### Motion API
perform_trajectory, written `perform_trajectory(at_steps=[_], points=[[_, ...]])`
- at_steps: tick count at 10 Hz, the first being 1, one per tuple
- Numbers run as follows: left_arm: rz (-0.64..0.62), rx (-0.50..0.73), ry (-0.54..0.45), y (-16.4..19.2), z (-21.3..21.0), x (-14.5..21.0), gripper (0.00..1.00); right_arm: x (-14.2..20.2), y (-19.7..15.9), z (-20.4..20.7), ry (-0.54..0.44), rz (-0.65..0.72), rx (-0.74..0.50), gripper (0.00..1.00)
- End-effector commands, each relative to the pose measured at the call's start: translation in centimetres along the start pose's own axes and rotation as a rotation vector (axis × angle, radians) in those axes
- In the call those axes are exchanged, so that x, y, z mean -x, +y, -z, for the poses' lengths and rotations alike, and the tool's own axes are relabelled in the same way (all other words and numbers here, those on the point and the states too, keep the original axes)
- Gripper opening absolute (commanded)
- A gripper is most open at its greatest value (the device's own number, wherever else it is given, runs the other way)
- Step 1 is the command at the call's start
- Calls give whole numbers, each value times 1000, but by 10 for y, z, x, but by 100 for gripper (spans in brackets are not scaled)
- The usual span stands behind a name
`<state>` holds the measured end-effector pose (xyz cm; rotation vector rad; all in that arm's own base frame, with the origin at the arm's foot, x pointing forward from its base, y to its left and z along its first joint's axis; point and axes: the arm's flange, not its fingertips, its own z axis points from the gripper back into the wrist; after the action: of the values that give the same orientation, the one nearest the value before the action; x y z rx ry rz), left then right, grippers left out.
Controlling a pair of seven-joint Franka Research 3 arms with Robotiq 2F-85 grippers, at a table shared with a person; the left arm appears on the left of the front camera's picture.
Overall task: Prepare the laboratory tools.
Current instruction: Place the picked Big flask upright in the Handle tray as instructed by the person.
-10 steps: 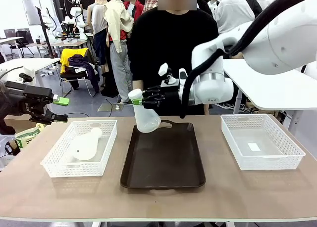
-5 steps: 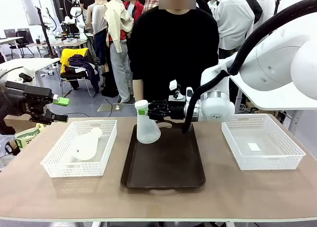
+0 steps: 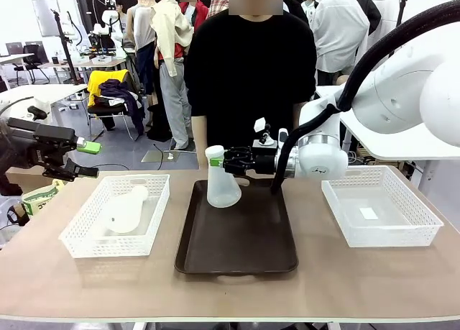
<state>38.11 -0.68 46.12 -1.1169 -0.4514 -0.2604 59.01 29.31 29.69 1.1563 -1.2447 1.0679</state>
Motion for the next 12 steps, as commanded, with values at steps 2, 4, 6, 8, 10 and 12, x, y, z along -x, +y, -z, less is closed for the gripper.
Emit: perform_trajectory(at_steps=[2,4,6,8,10,12], points=[[1,16,-10,0,-1,-1,100,8,2,6,-22,42,9,0],[1,16,-10,0,-1,-1,100,7,4,8,-20,31,-6,22],[1,16,-10,0,-1,-1,100,3,7,6,-8,19,6,57],[1,16,-10,0,-1,-1,100,4,10,3,-2,20,15,92],[1,16,-10,0,-1,-1,100,4,10,3,43,26,29,100],[1,16,-10,0,-1,-1,100,3,12,0,104,30,42,100]])
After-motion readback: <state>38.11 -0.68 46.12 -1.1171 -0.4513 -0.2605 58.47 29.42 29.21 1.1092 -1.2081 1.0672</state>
